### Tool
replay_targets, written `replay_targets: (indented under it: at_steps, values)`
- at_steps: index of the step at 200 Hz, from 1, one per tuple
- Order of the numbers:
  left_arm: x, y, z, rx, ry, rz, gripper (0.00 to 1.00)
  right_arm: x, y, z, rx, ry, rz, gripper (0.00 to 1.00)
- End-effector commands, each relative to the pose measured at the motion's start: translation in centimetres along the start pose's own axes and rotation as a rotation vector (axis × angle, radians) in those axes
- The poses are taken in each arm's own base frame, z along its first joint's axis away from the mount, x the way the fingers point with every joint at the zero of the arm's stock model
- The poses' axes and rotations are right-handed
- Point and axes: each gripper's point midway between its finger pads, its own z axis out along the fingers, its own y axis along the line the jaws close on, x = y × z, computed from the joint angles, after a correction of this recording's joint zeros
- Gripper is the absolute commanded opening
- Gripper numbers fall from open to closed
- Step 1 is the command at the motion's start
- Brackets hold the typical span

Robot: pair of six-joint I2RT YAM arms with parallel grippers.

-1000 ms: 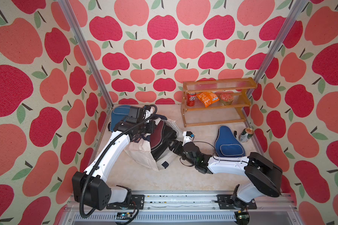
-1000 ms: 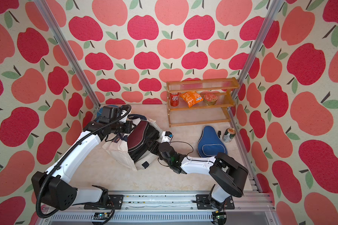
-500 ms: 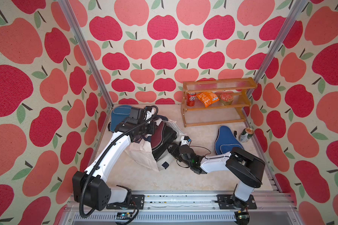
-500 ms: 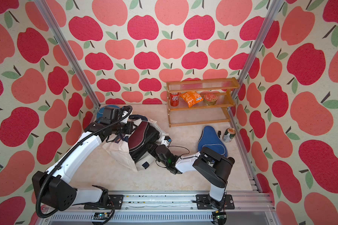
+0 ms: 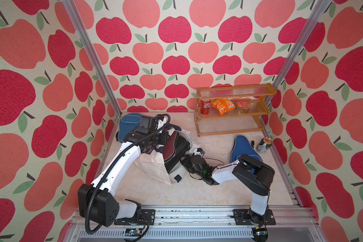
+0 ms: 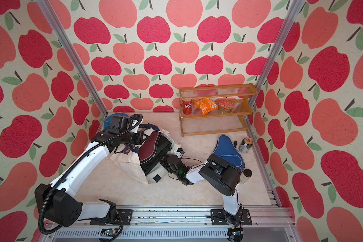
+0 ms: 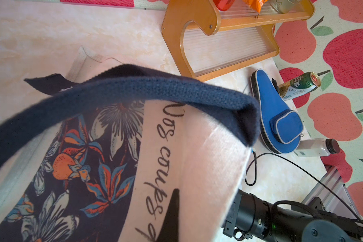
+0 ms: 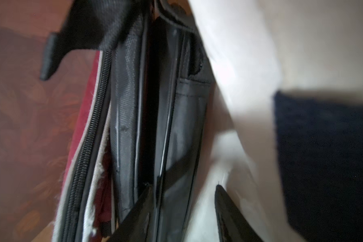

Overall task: Remove the ping pong set from the canvas bag
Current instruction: Pick up the ping pong set from the canvas bag.

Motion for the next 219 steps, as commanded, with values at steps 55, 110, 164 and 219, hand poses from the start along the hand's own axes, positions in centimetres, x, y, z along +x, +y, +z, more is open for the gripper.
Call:
replay_targets:
  at_steps: [55,110,164,219]
  values:
    - [-1.1,-2.4,-1.3,0.075,-0.061,0.042,0.00,-0.1,0.3,3.0,-0.019,0.025,0.039,0.48]
    - [-0.8,-3.8,-1.6,0.099,-0.057,0.079,0.00,0.1,0.8,5.3,-0.087,0.027,0.028,0.45]
    - [-1.0,-5.2,-3.1,0.120,-0.087,0.125,0.00,-0.9,4.1,5.8,-0.206,-0.019,-0.060,0.25]
    - [-1.5,-4.4,-3.5,0.085,-0.117,0.111,0.00,-1.2,8.6,1.5,-0.161,-0.021,-0.268,0.14]
